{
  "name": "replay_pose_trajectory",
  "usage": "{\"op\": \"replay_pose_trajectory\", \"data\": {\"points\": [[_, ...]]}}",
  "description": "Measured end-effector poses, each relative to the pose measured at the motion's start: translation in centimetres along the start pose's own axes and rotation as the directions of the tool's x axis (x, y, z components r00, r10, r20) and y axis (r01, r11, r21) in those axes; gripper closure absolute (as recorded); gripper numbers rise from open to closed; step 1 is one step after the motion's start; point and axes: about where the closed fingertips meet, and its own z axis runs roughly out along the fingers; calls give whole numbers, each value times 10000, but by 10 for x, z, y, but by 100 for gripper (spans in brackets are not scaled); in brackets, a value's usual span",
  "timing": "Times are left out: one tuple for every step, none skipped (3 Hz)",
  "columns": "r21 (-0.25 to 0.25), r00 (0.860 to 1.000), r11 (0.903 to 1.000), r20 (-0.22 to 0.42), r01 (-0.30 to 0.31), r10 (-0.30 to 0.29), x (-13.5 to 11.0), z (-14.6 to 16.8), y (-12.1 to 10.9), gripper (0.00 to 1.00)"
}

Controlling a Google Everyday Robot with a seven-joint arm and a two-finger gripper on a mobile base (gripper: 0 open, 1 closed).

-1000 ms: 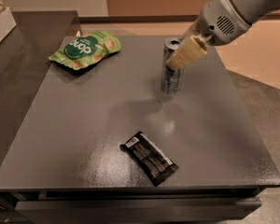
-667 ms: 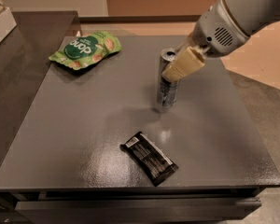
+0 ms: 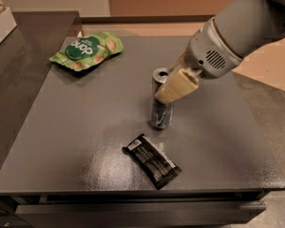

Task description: Move redbull can near rxbar chocolate

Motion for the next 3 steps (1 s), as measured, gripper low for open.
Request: {"op": "replay_pose_trajectory", "data": {"points": [[144, 9999, 9999, -113, 18, -16, 3, 9, 5, 100], [291, 9999, 9996, -143, 58, -54, 4, 16, 7, 82], [295, 9998, 9995, -130, 135, -131, 4, 21, 9, 59]]}}
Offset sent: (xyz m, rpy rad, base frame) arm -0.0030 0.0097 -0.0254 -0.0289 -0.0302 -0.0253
